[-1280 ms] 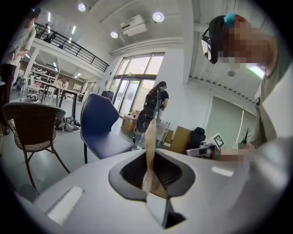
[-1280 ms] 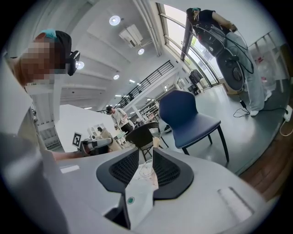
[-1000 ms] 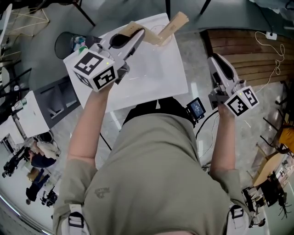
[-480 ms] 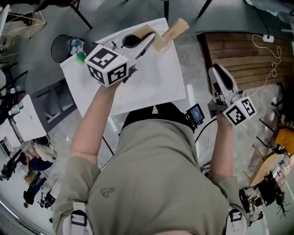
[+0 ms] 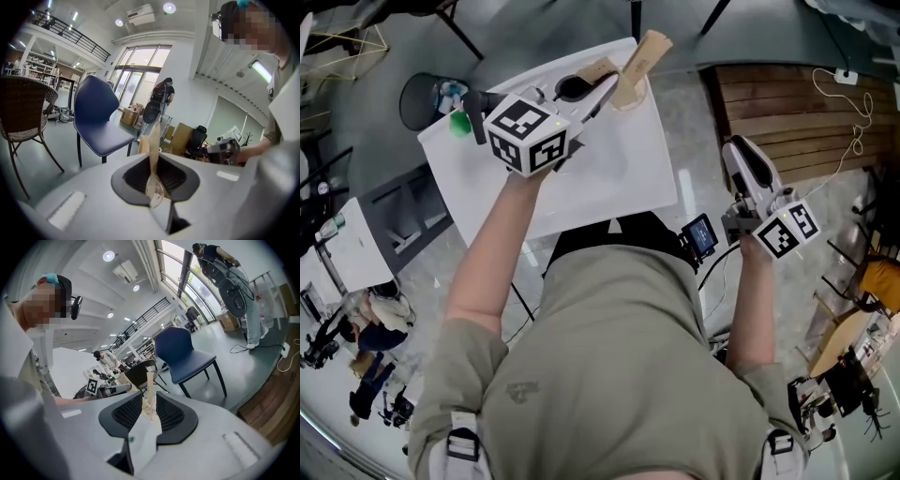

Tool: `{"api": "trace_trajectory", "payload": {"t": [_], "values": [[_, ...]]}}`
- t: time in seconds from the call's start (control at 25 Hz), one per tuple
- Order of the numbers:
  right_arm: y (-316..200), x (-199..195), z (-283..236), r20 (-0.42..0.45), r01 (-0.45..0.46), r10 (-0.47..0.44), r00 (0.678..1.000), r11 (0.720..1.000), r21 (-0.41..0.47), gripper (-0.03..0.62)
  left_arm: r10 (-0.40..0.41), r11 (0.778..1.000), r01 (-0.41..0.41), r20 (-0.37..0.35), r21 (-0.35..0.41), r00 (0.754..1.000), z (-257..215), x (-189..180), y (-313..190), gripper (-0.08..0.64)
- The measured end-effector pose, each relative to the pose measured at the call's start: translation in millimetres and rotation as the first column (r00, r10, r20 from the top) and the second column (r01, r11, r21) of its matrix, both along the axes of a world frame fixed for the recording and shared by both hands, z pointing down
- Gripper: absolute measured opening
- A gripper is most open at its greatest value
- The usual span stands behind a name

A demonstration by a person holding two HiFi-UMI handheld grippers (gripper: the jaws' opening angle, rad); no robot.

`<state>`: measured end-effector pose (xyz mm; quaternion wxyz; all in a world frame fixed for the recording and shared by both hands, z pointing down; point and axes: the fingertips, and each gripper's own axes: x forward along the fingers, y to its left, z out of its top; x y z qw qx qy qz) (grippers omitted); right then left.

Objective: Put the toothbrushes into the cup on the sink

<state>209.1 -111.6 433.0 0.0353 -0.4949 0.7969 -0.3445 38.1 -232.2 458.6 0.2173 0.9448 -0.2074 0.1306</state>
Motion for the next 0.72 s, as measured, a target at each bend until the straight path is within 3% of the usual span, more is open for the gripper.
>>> {"api": "trace_trajectory", "payload": {"t": [0.72], "values": [[0.4,-7.1,15.9,-0.003,0.011,-0.012,1.0,0.999,-0.033,0.1,-0.018,1.0,0.018,0.024,-0.005,1.0,27.6,-4.2,2.2,0.034]]}}
